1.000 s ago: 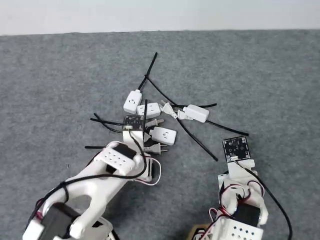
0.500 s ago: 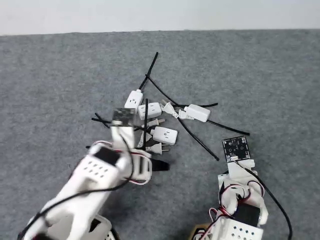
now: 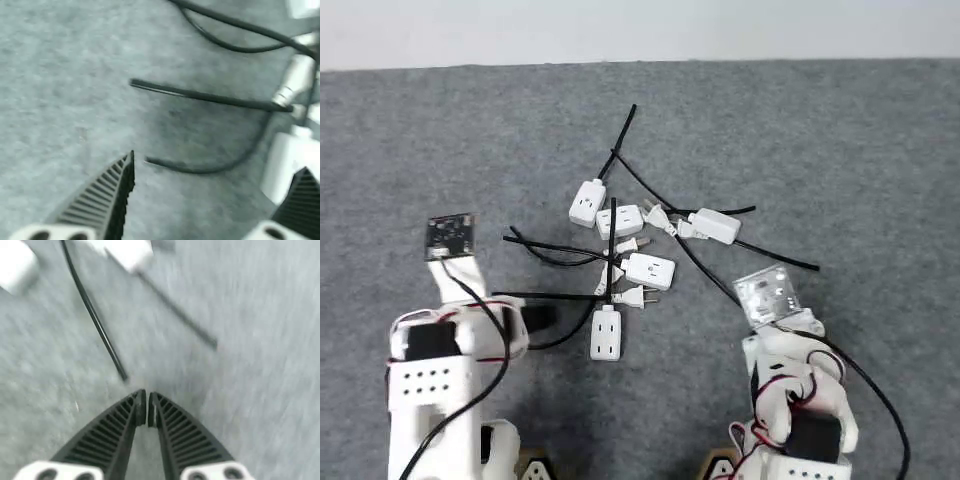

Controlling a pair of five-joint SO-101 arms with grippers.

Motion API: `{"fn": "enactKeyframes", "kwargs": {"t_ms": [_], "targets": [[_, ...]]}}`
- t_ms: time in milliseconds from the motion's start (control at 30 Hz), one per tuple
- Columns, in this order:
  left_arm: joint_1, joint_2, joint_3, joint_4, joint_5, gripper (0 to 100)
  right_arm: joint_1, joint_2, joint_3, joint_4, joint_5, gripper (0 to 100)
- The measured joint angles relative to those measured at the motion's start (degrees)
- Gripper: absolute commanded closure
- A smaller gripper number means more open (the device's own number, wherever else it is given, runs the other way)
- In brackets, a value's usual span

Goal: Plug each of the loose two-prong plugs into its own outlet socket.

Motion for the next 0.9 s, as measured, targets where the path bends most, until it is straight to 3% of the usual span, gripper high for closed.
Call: {"fn": "enactKeyframes", "kwargs": {"t_ms": [233,467,667,900], "targets": [[-11.3,5.0,5.5,-18.0,-4.7,61,-12.0,20.8,-8.4,-6.7,-4.8,97.9],[-10.3,9.3,5.5,-21.2,-5.4,64,-17.8,54.7,-20.1,-17.7,-5.4,86.3],[-10.4,10.3,5.5,-22.0,-5.4,64,-16.4,81.1,-30.1,-23.4,-3.9,93.7],[-10.4,10.6,5.5,-22.2,-5.4,64,-15.3,95.6,-36.9,-23.5,-0.7,90.3]]}}
